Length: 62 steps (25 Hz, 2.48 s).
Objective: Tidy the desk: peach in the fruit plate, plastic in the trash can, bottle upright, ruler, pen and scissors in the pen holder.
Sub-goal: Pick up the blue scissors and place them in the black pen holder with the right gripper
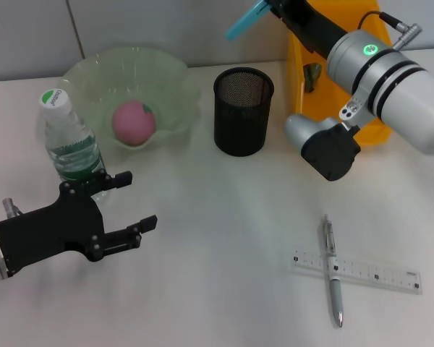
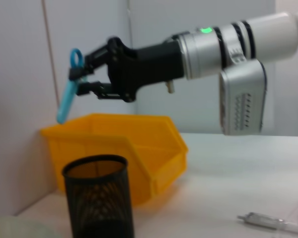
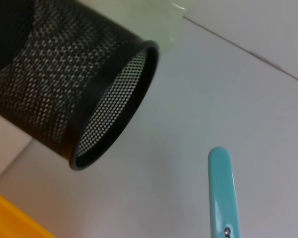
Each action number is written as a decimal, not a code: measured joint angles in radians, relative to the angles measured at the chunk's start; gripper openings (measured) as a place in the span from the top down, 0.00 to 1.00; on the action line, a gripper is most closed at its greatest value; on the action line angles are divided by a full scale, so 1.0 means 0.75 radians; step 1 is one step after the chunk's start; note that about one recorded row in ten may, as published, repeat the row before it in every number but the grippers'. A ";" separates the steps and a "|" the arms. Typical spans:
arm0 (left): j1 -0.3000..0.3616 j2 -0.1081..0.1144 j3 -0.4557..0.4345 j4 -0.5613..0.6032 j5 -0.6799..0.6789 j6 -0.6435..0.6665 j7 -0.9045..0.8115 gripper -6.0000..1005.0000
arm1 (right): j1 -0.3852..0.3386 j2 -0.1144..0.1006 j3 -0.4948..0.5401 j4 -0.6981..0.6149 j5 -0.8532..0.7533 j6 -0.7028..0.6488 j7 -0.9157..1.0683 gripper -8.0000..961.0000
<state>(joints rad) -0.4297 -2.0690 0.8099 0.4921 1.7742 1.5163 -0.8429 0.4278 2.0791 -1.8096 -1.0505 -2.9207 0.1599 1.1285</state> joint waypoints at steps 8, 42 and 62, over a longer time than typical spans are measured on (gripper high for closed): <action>0.011 0.000 0.000 -0.080 -0.113 -0.041 0.155 0.20 | -0.088 0.000 -0.055 0.010 0.000 0.110 -0.250 0.63; 0.014 -0.004 0.000 -0.224 -0.238 -0.064 0.457 0.20 | -0.016 0.018 -0.247 0.271 0.298 0.351 -0.911 0.59; 0.015 -0.005 0.000 -0.223 -0.253 -0.052 0.492 0.20 | -0.033 0.017 -0.360 0.319 0.462 0.565 -1.055 0.34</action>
<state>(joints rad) -0.4182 -2.0725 0.8098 0.3245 1.5844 1.4776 -0.4736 0.4030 2.0922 -2.0794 -0.8114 -2.5743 0.5839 0.3374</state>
